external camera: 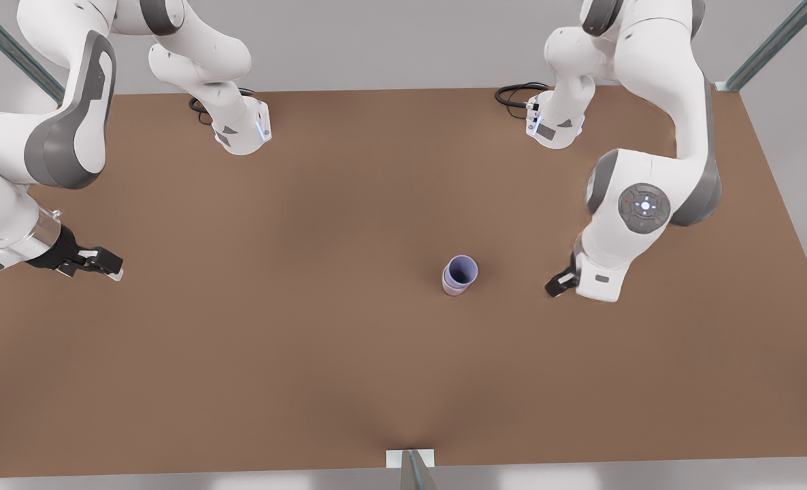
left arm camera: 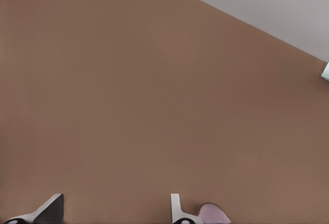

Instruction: Stack the cups, with the pink cup at the bottom and the purple cup at the top

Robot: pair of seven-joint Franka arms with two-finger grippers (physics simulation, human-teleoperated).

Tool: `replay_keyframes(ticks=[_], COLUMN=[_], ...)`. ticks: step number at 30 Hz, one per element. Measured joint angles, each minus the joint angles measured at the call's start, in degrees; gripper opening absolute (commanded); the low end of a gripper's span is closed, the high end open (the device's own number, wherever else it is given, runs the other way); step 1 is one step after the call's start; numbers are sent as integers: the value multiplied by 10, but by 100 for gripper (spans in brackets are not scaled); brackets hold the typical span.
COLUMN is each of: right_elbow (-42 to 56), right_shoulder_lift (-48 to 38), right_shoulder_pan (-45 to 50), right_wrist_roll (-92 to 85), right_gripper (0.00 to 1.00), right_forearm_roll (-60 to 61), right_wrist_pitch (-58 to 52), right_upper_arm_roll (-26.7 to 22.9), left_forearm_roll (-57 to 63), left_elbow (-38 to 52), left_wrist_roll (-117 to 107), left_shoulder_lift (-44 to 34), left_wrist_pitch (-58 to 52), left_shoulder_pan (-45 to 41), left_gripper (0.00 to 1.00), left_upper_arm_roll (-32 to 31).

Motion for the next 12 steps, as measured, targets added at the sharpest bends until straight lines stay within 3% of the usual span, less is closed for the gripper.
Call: replay_keyframes(ticks=[6, 12], right_elbow=[0, 0], right_shoulder_lift=[0, 1], right_shoulder_pan=[0, 1], right_wrist_roll=[0, 0], right_gripper=[100, 100], right_forearm_roll=[0, 0], right_wrist_pitch=[0, 0], right_upper_arm_roll=[0, 0], left_forearm_roll=[-2, 1], left_elbow=[0, 0], left_wrist_roll=[159, 275], left_shoulder_lift=[-70, -95], left_wrist_pitch=[-32, -44], left_shoulder_pan=[63, 72], left_gripper=[100, 100], left_upper_arm_roll=[-21, -46])
